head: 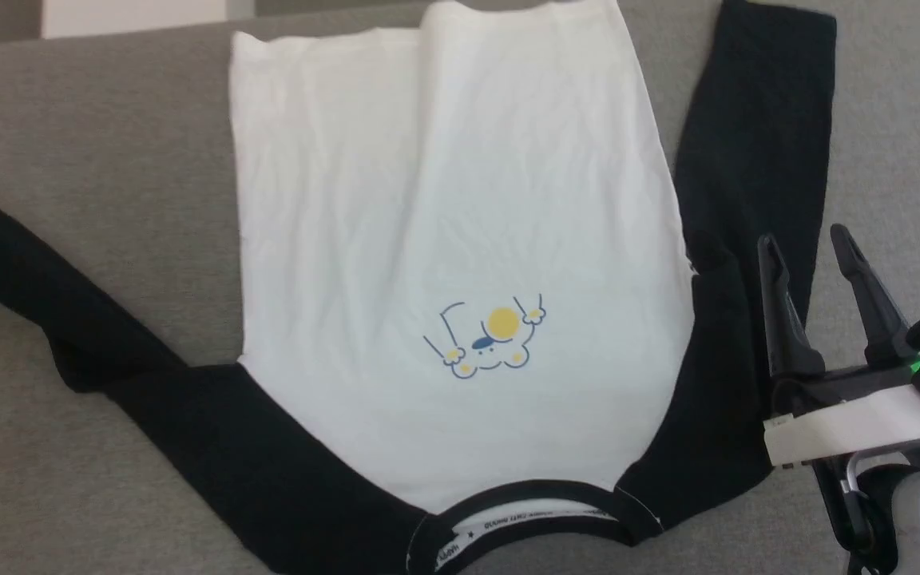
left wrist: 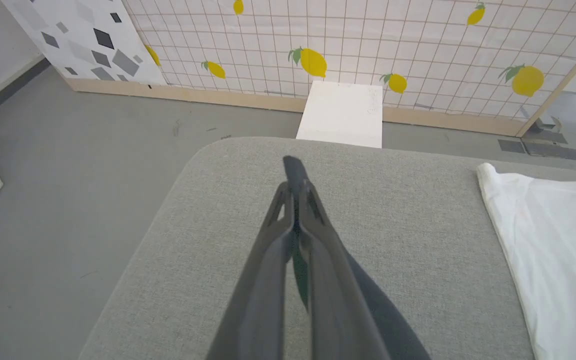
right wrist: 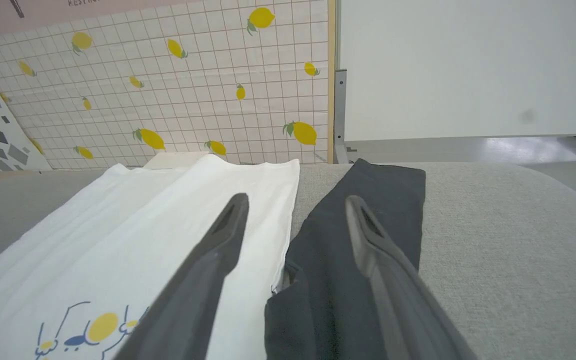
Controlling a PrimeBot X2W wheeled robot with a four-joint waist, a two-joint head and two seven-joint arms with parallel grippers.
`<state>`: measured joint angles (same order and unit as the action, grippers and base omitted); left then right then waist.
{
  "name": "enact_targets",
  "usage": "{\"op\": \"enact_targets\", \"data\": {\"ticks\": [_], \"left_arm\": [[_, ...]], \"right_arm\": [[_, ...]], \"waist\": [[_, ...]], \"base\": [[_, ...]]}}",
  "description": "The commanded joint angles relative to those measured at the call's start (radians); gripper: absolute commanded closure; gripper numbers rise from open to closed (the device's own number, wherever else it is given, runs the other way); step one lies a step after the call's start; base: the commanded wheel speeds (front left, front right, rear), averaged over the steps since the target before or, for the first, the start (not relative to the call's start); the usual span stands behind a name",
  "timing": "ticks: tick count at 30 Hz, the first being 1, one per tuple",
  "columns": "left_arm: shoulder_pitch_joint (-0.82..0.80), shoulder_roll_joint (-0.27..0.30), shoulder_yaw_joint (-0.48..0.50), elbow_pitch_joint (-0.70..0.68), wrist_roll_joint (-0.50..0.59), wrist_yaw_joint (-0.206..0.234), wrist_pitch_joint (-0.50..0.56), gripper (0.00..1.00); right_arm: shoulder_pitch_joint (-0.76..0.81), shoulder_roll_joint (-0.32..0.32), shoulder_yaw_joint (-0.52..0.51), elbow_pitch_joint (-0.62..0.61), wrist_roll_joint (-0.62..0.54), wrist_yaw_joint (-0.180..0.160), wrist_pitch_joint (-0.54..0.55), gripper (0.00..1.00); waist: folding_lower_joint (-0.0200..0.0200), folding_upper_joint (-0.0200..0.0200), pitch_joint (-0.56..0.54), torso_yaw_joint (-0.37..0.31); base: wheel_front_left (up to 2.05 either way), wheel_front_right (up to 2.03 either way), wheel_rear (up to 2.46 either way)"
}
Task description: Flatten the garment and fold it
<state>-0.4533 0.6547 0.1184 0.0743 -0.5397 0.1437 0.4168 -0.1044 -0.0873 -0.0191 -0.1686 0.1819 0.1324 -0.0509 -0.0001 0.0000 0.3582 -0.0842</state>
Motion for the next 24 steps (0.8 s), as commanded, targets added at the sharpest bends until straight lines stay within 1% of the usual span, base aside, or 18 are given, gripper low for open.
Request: {"op": "enact_targets", "data": {"ticks": [1, 5, 7, 9, 12, 14, 16, 19, 21, 22, 24], "left_arm": [[0.042, 0.01, 0.018, -0.039, -0.013, 0.01, 0.001, 1.0], [0.15, 0.017, 0.052, -0.182, -0.016, 0.026, 0.014, 1.0], [0.195, 0.006, 0.054, -0.267, -0.021, 0.033, 0.023, 1.0], [0.234, -0.007, 0.037, -0.353, -0.019, 0.037, 0.035, 1.0], [0.269, -0.039, -0.026, -0.465, -0.02, 0.031, 0.053, 1.0], [0.275, -0.071, -0.099, -0.524, -0.018, 0.019, 0.062, 1.0], [0.263, -0.117, -0.198, -0.566, -0.01, 0.004, 0.069, 1.0], [0.232, -0.194, -0.347, -0.593, 0.019, -0.008, 0.077, 1.0], [0.205, -0.252, -0.446, -0.576, 0.041, -0.021, 0.076, 1.0], [0.191, -0.288, -0.501, -0.553, 0.047, -0.031, 0.075, 1.0], [0.167, -0.342, -0.59, -0.488, 0.064, -0.054, 0.07, 1.0]], "right_arm": [[0.013, 0.005, -0.002, -0.011, 0.006, -0.002, 0.006, 0.0], [0.037, 0.011, -0.007, -0.026, 0.006, -0.002, 0.018, 0.0], [0.047, 0.015, -0.009, -0.029, 0.007, -0.002, 0.021, 0.0], [0.057, 0.018, -0.011, -0.031, 0.007, -0.002, 0.024, 0.0], [0.073, 0.022, -0.013, -0.037, 0.005, -0.002, 0.03, 0.0], [0.08, 0.024, -0.014, -0.036, 0.005, -0.002, 0.033, 0.0], [0.085, 0.025, -0.012, -0.036, 0.005, -0.002, 0.037, 0.0], [0.087, 0.026, -0.005, -0.036, 0.004, -0.002, 0.044, 0.0], [0.088, 0.027, 0.001, -0.038, 0.004, -0.002, 0.049, 0.0], [0.087, 0.027, 0.004, -0.039, 0.005, -0.002, 0.051, 0.0], [0.087, 0.028, 0.01, -0.039, 0.005, -0.002, 0.054, 0.0]], "waist": [[0.0001, 0.0, -0.1, 0.086], [0.0001, 0.0, -0.134, 0.11], [0.0001, 0.0, -0.147, 0.119], [0.0001, 0.0, -0.157, 0.127], [0.0001, 0.0, -0.168, 0.138], [0.0001, 0.0, -0.178, 0.144], [0.0001, 0.0, -0.185, 0.147], [0.0001, 0.0, -0.195, 0.147], [0.0001, 0.0, -0.199, 0.144], [0.0001, 0.0, -0.199, 0.142], [0.0001, 0.0, -0.198, 0.136]], "base": [[0.0, 0.0, 0.0], [0.0, 0.0, 0.0], [0.0, 0.0, 0.0], [0.0, 0.0, 0.0], [0.0, 0.0, 0.0], [0.0, 0.0, 0.0], [0.0, 0.0, 0.0], [0.0, 0.0, 0.0], [0.0, 0.0, 0.0], [0.0, 0.0, 0.0], [0.0, 0.0, 0.0]]}}
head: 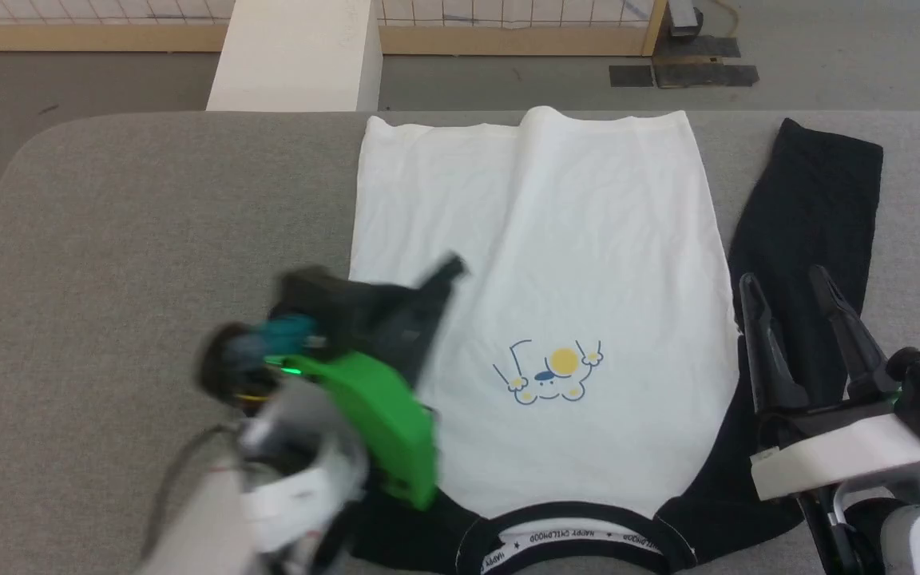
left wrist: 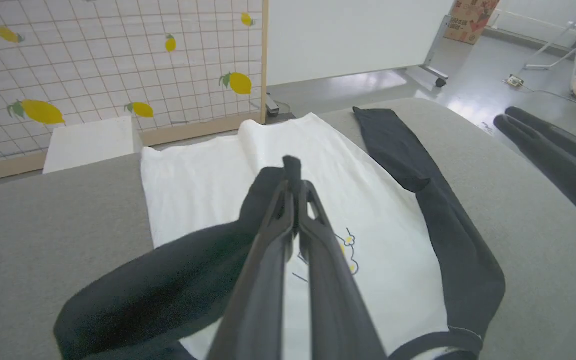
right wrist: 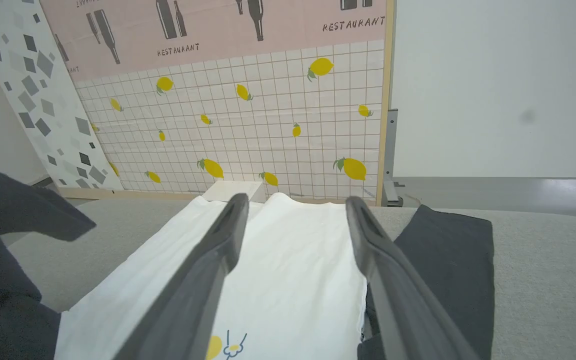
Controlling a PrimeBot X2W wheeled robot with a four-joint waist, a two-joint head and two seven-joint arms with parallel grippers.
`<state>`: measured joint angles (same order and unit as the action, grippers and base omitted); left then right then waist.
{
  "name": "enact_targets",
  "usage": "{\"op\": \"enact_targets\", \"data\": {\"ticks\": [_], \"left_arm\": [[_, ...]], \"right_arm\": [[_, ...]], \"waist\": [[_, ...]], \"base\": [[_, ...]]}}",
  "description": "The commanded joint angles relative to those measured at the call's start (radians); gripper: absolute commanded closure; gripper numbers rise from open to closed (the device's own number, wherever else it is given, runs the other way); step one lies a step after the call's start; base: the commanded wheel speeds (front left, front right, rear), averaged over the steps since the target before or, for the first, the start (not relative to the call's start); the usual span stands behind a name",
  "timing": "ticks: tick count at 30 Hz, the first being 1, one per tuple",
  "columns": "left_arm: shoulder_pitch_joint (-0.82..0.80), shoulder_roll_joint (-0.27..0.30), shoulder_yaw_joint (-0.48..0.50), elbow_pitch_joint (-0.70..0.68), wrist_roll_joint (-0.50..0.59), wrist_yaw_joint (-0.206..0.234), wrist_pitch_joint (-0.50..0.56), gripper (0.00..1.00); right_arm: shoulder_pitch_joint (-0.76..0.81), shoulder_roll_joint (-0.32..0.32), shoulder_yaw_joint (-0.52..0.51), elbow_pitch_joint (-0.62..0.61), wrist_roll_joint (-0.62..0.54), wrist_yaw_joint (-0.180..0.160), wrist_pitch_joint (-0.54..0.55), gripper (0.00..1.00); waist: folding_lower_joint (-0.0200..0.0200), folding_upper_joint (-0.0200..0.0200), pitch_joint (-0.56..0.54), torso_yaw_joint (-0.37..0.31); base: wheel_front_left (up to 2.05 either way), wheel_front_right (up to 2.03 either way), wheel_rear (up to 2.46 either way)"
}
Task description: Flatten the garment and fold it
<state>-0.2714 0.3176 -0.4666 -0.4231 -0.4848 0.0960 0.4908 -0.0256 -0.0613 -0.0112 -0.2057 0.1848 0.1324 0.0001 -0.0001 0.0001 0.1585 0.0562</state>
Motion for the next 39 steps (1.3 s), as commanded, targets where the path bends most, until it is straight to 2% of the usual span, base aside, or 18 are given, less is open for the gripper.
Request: {"op": "enact_targets", "data": {"ticks": [1, 6, 10, 14, 19, 21, 22, 27, 31, 36, 39], "left_arm": [[-0.022, -0.032, -0.042, 0.044, 0.011, -0.017, -0.007, 1.0], [-0.063, -0.146, -0.212, 0.272, 0.052, -0.073, -0.031, 1.0], [-0.088, -0.214, -0.293, 0.434, 0.064, -0.107, -0.065, 1.0], [-0.117, -0.25, -0.358, 0.559, 0.059, -0.137, -0.102, 1.0], [-0.155, -0.265, -0.427, 0.665, 0.037, -0.157, -0.137, 1.0], [-0.167, -0.266, -0.445, 0.7, 0.02, -0.155, -0.141, 0.49], [-0.172, -0.267, -0.452, 0.711, 0.005, -0.15, -0.144, 0.0], [-0.186, -0.267, -0.417, 0.706, -0.09, -0.122, -0.191, 0.0], [-0.174, -0.253, -0.294, 0.65, -0.163, -0.087, -0.286, 0.0], [-0.132, -0.145, -0.093, 0.57, -0.166, -0.003, -0.482, 0.0], [-0.095, -0.08, -0.006, 0.555, -0.147, 0.027, -0.599, 0.0]], "right_arm": [[0.009, 0.002, 0.005, -0.002, 0.003, -0.002, 0.006, 0.0], [0.005, 0.002, 0.015, 0.001, 0.006, -0.002, 0.013, 0.0], [-0.001, 0.003, 0.015, 0.004, 0.011, -0.002, 0.011, 0.0], [-0.008, 0.003, 0.02, 0.013, 0.018, -0.002, 0.007, 0.0], [-0.012, 0.004, 0.022, 0.02, 0.022, -0.002, 0.004, 0.0], [-0.015, 0.005, 0.024, 0.024, 0.023, -0.002, 0.003, 0.0], [-0.015, 0.005, 0.025, 0.026, 0.023, -0.002, 0.003, 0.0], [-0.012, 0.006, 0.015, 0.03, 0.028, -0.002, 0.003, 0.0], [-0.005, 0.006, -0.004, 0.026, 0.024, -0.002, 0.009, 0.0], [-0.018, -0.013, -0.03, 0.024, 0.019, -0.002, 0.028, 0.0], [-0.047, -0.028, -0.056, 0.035, 0.019, -0.002, 0.049, 0.0]], "waist": [[0.0001, -0.0001, 0.003, -0.008], [0.0001, -0.0001, 0.019, -0.035], [0.0001, -0.0001, 0.038, -0.054], [0.0001, -0.0001, 0.05, -0.072], [0.0001, -0.0001, 0.053, -0.088], [0.0001, -0.0001, 0.053, -0.094], [0.0001, -0.0001, 0.052, -0.097], [0.0001, -0.0001, 0.046, -0.094], [0.0001, -0.0001, 0.039, -0.077], [0.0001, -0.0001, 0.046, -0.044], [0.0001, -0.0001, 0.059, -0.03]], "base": [[0.0, 0.0, 0.0], [0.0, 0.0, 0.0], [0.0, 0.0, 0.0], [0.0, 0.0, 0.0], [0.0, 0.0, 0.0], [0.0, 0.0, 0.0], [0.0, 0.0, 0.0], [0.0, 0.0, 0.0], [0.0, 0.0, 0.0], [0.0, 0.0, 0.0], [0.0, 0.0, 0.0]]}}
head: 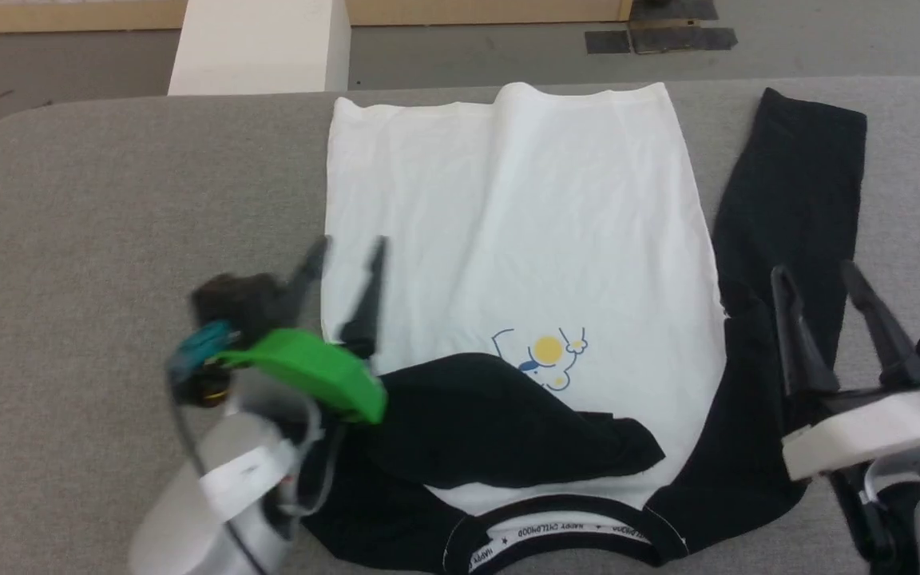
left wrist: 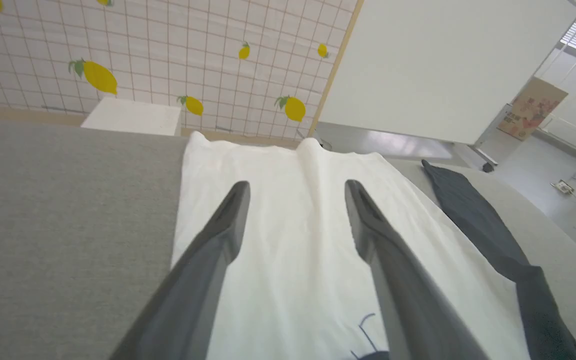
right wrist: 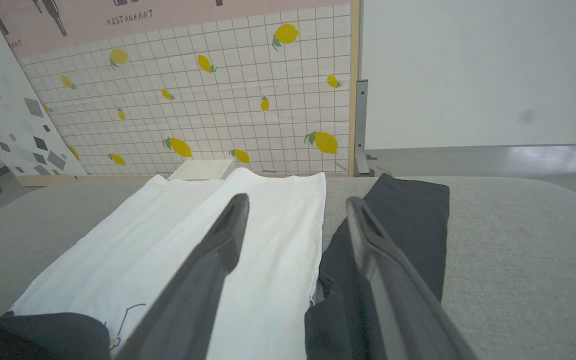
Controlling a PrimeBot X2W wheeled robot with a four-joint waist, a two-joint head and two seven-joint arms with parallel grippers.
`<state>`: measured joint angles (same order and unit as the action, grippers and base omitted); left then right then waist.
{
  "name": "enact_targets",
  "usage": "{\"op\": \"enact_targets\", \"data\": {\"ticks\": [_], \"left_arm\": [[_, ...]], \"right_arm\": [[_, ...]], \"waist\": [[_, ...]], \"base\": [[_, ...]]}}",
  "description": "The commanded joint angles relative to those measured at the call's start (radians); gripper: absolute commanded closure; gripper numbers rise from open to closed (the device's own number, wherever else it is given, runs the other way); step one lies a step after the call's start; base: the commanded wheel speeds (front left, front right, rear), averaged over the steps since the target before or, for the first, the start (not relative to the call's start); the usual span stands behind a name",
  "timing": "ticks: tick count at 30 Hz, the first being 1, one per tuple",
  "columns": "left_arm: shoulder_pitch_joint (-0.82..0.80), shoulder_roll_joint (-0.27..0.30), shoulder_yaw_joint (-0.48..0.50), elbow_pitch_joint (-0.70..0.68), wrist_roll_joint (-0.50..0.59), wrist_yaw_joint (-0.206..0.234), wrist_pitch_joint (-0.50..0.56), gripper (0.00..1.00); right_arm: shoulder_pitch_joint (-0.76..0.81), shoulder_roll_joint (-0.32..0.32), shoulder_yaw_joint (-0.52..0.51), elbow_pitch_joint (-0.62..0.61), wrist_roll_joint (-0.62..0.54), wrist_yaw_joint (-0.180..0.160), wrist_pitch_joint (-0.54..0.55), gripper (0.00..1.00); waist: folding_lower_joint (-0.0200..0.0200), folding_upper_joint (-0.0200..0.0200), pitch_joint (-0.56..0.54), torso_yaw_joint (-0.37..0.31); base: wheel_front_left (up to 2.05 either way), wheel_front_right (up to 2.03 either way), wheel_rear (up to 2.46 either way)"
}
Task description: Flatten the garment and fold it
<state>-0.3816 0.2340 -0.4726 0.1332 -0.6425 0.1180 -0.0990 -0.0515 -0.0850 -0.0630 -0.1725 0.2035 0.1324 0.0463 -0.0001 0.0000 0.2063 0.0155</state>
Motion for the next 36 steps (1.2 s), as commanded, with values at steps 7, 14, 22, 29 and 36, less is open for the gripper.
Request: {"op": "enact_targets", "data": {"ticks": [7, 14, 22, 29, 36], "left_arm": [[0.104, 0.105, 0.149, -0.003, 0.085, 0.04, -0.157, 0.0], [0.129, 0.056, 0.314, -0.109, 0.202, -0.007, -0.162, 0.0], [0.109, -0.041, 0.394, -0.147, 0.292, -0.095, -0.163, 0.0], [0.073, -0.111, 0.448, -0.175, 0.348, -0.16, -0.163, 0.0], [0.059, -0.15, 0.51, -0.22, 0.384, -0.195, -0.163, 0.0]], "right_arm": [[-0.183, -0.064, -0.082, 0.094, 0.003, -0.002, 0.131, 0.0], [-0.436, -0.145, -0.152, 0.279, 0.03, -0.002, 0.313, 0.0], [-0.728, -0.193, -0.363, 0.507, -0.044, -0.002, 0.51, 0.0], [-0.915, -0.211, -0.561, 0.55, -0.205, -0.002, 0.636, 0.0], [-1.011, -0.216, -0.628, 0.48, -0.316, -0.002, 0.751, 0.0]], "waist": [[0.0001, 0.0, 0.078, 0.041], [0.0001, 0.0, 0.193, 0.078], [0.0001, 0.0, 0.328, 0.135], [0.0001, 0.0, 0.432, 0.182], [0.0001, 0.0, 0.522, 0.2]], "base": [[0.0, 0.0, 0.0], [0.0, 0.0, 0.0], [0.0, 0.0, 0.0], [0.0, 0.0, 0.0], [0.0, 0.0, 0.0]]}}
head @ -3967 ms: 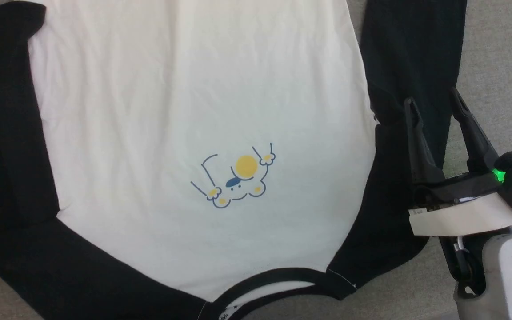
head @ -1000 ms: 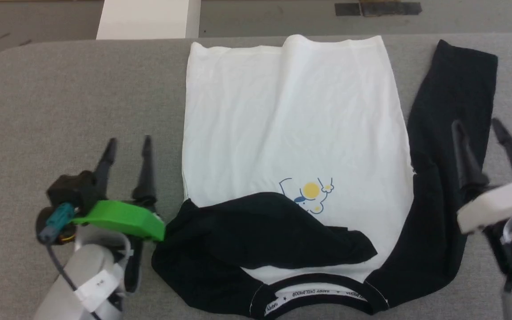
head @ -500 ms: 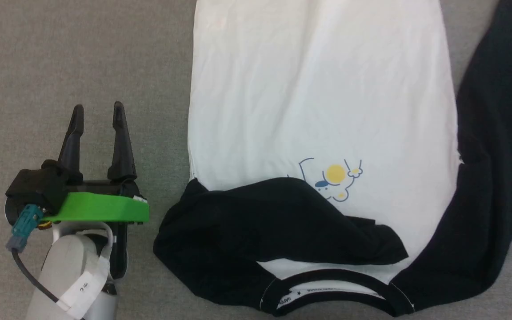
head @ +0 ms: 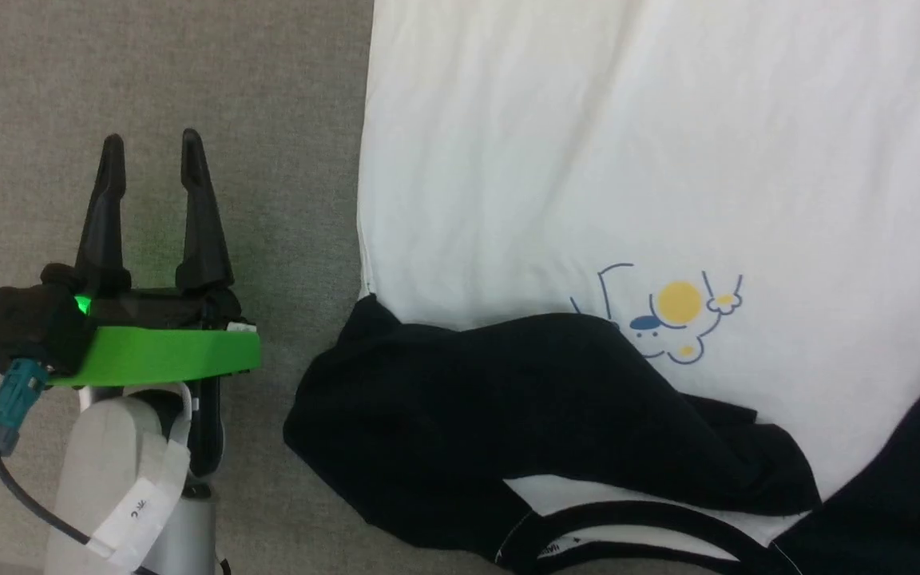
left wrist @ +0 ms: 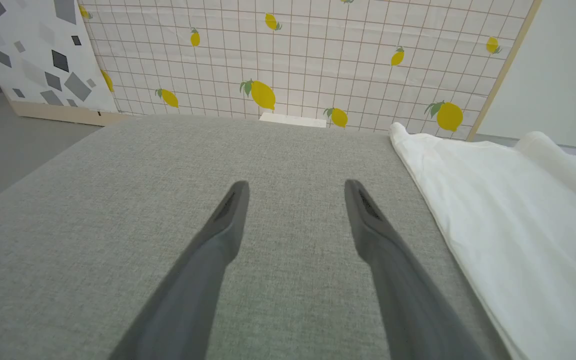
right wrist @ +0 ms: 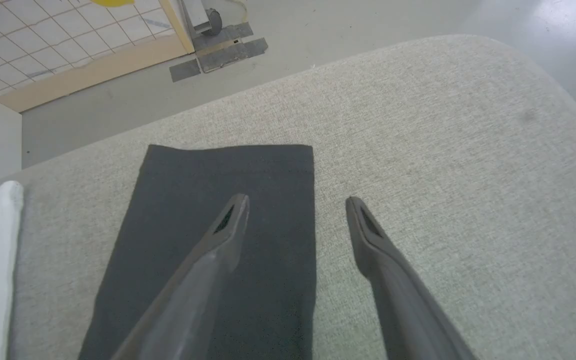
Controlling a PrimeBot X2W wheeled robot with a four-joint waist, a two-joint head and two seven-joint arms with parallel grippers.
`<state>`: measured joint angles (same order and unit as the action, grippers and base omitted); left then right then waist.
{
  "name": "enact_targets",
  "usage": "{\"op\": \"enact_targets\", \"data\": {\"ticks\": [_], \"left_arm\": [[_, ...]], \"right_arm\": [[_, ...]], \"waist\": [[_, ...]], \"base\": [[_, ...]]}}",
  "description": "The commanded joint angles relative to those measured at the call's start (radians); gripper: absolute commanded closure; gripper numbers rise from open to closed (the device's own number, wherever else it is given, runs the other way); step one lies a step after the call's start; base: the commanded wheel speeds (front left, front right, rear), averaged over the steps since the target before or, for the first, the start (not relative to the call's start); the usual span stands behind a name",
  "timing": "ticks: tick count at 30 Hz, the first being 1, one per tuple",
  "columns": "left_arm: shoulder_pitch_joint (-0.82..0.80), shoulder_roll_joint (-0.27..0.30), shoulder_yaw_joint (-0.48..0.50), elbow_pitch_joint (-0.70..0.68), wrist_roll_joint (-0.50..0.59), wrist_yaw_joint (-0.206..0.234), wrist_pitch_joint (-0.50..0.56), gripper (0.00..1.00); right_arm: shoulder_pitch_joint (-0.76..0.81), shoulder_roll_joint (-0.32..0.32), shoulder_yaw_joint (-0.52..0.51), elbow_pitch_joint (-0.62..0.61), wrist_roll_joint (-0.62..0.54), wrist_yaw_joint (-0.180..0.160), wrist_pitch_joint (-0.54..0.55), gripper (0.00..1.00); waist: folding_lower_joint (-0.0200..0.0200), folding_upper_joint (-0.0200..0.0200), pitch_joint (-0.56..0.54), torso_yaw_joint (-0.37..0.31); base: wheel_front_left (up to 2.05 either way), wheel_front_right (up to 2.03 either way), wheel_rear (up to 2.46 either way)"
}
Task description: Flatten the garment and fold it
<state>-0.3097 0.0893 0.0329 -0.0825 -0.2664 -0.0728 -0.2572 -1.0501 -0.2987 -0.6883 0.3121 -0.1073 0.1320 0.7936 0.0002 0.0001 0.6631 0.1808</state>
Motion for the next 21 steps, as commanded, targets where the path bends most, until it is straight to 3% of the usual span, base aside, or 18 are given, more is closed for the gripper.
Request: {"op": "enact_targets", "data": {"ticks": [1, 7, 8, 9, 11, 12, 17, 21], "left_arm": [[-0.015, -0.008, 0.01, -0.009, 0.012, -0.008, -0.004, 0.0], [-0.02, -0.023, 0.037, -0.031, 0.03, -0.028, -0.004, 0.0], [-0.02, -0.025, 0.039, -0.032, 0.032, -0.03, -0.004, 0.0], [-0.02, -0.026, 0.041, -0.032, 0.035, -0.032, -0.004, 0.0], [-0.02, -0.029, 0.044, -0.032, 0.041, -0.035, -0.004, 0.0], [-0.02, -0.03, 0.045, -0.031, 0.043, -0.037, -0.004, 0.0], [-0.019, -0.034, 0.049, -0.022, 0.054, -0.042, -0.004, 0.0], [-0.01, -0.036, 0.051, -0.006, 0.062, -0.046, -0.005, 0.0]], "right_arm": [[-0.019, -0.001, -0.009, -0.013, -0.011, -0.001, 0.017, 0.0], [-0.046, -0.001, -0.062, -0.056, -0.024, -0.001, 0.095, 0.0], [-0.047, 0.002, -0.069, -0.059, -0.023, -0.001, 0.105, 0.22], [-0.048, 0.007, -0.075, -0.062, -0.018, -0.001, 0.118, 0.51], [-0.046, 0.016, -0.083, -0.069, -0.005, -0.001, 0.134, 0.75], [-0.043, 0.019, -0.083, -0.073, 0.0, -0.001, 0.138, 1.0], [-0.016, 0.015, -0.048, -0.09, 0.024, -0.001, 0.087, 1.0], [0.036, -0.026, -0.01, -0.087, 0.068, -0.001, 0.003, 1.0]], "waist": [[-0.0002, -0.0001, 0.073, 0.035], [-0.0002, -0.0001, 0.113, 0.032], [-0.0002, -0.0001, 0.115, 0.031], [-0.0002, -0.0001, 0.117, 0.03], [-0.0002, -0.0001, 0.118, 0.027], [-0.0002, -0.0001, 0.118, 0.025], [-0.0002, -0.0001, 0.092, 0.014], [-0.0002, -0.0001, 0.037, 0.004]], "base": [[0.0, 0.0, 0.0], [0.0, 0.0, 0.0], [0.0, 0.0, 0.0], [0.0, 0.0, 0.0], [0.0, 0.0, 0.0], [0.0, 0.0, 0.0], [0.0, 0.0, 0.0], [0.0, 0.0, 0.0]]}}
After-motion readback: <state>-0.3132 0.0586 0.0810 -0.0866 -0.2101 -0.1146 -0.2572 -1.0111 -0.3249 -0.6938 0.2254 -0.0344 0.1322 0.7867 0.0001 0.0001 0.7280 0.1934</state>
